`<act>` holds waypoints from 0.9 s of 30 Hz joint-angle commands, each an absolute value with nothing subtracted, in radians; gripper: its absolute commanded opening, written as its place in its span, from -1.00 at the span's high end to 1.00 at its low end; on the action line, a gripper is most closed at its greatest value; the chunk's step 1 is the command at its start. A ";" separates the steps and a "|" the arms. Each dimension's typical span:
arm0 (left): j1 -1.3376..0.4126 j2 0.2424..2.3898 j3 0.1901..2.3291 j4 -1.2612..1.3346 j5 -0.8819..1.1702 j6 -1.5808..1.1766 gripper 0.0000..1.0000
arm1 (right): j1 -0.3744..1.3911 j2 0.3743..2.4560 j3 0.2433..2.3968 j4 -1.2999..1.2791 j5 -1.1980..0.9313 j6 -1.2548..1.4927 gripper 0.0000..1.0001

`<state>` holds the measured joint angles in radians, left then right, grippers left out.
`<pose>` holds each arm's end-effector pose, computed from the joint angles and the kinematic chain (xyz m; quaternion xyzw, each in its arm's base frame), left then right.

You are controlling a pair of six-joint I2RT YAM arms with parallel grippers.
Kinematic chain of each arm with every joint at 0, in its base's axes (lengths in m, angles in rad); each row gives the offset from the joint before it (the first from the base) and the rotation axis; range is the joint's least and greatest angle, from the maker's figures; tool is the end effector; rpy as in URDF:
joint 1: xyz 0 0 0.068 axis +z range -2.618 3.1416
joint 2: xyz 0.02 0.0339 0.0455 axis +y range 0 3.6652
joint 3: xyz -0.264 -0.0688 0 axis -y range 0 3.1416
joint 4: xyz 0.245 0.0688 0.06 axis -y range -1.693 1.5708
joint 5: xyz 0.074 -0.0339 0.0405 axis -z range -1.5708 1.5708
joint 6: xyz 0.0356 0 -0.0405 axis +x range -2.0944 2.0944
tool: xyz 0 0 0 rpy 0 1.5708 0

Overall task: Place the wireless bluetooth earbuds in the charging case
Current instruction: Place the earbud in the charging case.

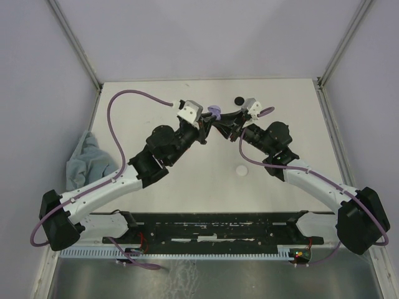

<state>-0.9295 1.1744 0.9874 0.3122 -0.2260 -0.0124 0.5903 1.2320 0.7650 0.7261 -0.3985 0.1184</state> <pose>0.1726 -0.2178 0.3840 0.2151 0.6268 -0.2716 0.6979 0.2260 0.1680 0.3331 -0.2923 0.5445 0.3828 0.6867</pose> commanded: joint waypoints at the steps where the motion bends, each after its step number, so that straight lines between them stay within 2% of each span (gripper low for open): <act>1: -0.962 1.159 0.997 0.263 -0.221 -0.030 0.60 | 0.588 1.221 0.804 0.819 -0.362 0.131 0.88; 11: -0.961 1.212 1.200 0.038 -0.247 -0.304 0.02 | 0.588 1.226 0.798 0.802 -0.363 0.131 0.88; 22: -0.946 1.240 1.354 -0.152 -0.199 -0.469 -0.25 | 0.589 1.227 0.788 0.801 -0.362 0.130 0.89; 27: -0.848 1.213 1.409 -0.227 -0.117 -0.453 -0.37 | 0.588 1.221 0.783 0.779 -0.384 0.119 0.89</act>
